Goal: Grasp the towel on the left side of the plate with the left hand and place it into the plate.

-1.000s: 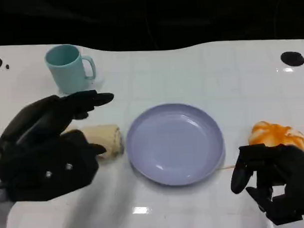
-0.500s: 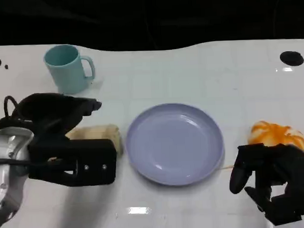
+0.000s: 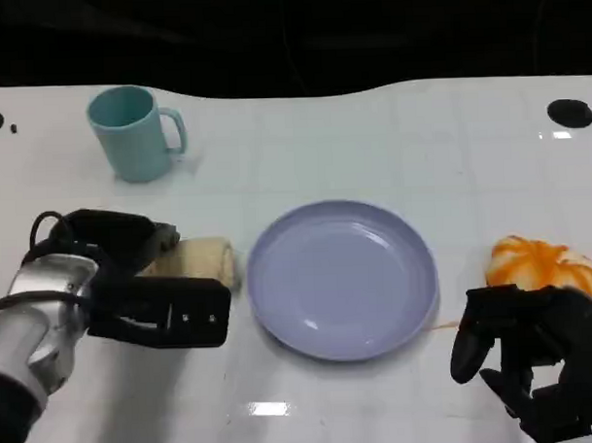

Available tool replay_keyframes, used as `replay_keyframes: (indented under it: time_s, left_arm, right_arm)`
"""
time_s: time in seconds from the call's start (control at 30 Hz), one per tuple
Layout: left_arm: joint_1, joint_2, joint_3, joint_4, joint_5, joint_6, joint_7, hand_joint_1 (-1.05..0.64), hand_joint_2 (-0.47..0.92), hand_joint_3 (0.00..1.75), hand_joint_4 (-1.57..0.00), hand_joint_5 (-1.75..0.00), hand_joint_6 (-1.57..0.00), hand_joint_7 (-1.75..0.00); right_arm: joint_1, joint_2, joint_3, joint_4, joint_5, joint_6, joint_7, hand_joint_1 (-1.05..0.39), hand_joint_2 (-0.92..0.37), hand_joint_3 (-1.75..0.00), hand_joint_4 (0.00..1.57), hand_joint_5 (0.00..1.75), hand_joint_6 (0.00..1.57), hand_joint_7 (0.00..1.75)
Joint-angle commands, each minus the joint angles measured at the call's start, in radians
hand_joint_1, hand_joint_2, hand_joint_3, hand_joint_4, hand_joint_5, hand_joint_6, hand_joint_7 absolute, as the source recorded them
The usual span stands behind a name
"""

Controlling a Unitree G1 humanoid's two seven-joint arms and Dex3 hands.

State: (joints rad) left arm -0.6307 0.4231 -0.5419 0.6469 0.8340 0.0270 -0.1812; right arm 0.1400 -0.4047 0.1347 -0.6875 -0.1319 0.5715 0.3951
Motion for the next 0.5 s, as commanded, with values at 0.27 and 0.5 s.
replay_keyframes:
  time_s: [0.27,0.5]
  left_arm:
    - [-0.097,-0.111,-0.027,0.341,-0.034,-0.078,0.125,-0.56,0.92,0.04,-0.67,-0.08,-0.52,-0.02]
    - [-0.102,-0.125,0.002,0.406,-0.081,-0.135,0.222,-0.27,0.92,0.09,-0.79,-1.16,-1.04,-0.18]
  right_arm:
    - [0.019,-0.015,-0.01,-0.01,0.001,-0.015,0.0,0.02,-0.55,-1.11,0.72,1.74,0.7,1.43]
    - [0.012,-0.015,-0.007,-0.004,-0.006,-0.016,-0.002,0.01,-0.54,-1.11,0.73,1.74,0.71,1.42]
